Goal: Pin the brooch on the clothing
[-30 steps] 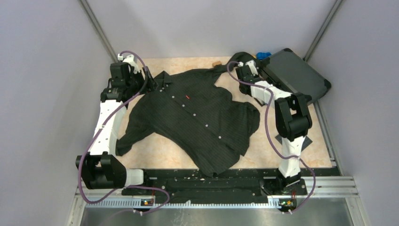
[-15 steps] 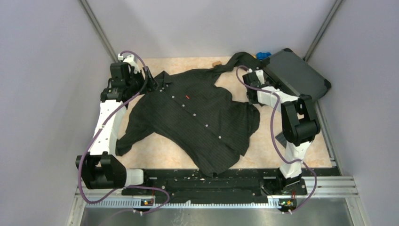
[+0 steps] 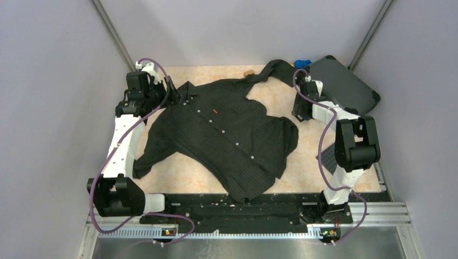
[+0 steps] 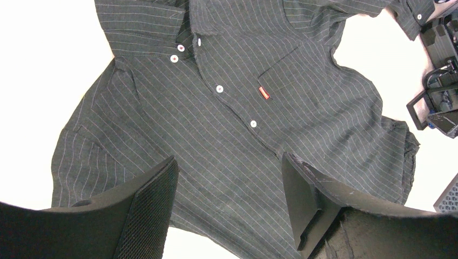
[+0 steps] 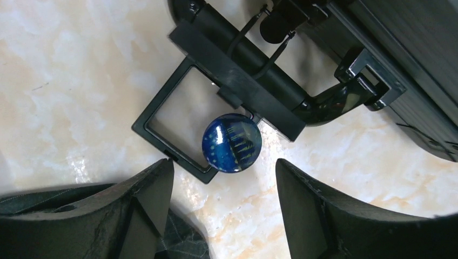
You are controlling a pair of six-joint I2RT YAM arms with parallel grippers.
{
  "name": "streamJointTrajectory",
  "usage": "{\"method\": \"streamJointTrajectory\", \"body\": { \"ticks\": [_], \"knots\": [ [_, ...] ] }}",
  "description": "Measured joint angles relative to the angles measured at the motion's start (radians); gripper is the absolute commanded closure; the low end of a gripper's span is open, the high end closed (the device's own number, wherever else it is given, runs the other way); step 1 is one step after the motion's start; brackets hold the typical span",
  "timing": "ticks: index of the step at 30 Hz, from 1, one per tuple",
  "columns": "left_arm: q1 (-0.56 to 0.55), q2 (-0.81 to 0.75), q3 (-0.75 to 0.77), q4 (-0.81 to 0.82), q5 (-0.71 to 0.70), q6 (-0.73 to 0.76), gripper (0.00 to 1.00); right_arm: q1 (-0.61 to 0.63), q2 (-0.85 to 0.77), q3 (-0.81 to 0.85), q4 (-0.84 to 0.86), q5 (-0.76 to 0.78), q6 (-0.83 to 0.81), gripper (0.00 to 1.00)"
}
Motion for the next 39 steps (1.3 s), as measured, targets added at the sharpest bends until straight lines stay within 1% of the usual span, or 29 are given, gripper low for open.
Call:
{"method": "streamJointTrajectory", "body": {
  "ticks": [7, 10, 13, 19, 29, 30, 35, 39],
  "knots": [
    [0.000, 0.000, 0.000, 0.000, 0.003, 0.000, 0.26, -0.072, 0.000, -0.062, 0.071, -0.121, 0.056, 0.28],
    [0.000, 0.000, -0.002, 0.000, 0.003, 0.000, 0.26, -0.093, 0.000, -0.078, 0.102, -0.159, 0.073, 0.30],
    [0.000, 0.000, -0.003, 0.000, 0.003, 0.000, 0.26, -0.107, 0.000, -0.085, 0.124, -0.187, 0.082, 0.34],
    [0.000, 0.000, -0.004, 0.000, 0.003, 0.000, 0.26, -0.117, 0.000, -0.085, 0.143, -0.196, 0.084, 0.39],
    [0.000, 0.000, -0.004, 0.000, 0.003, 0.000, 0.26, -0.117, 0.023, -0.082, 0.142, -0.195, 0.080, 0.40],
    [0.000, 0.000, -0.004, 0.000, 0.003, 0.000, 0.26, -0.117, 0.028, -0.081, 0.142, -0.195, 0.080, 0.42],
    [0.000, 0.000, -0.004, 0.000, 0.003, 0.000, 0.26, -0.117, 0.035, -0.075, 0.141, -0.195, 0.077, 0.55],
    [0.000, 0.000, -0.004, 0.000, 0.003, 0.000, 0.26, -0.117, 0.035, -0.075, 0.141, -0.195, 0.074, 0.62]
  ]
}}
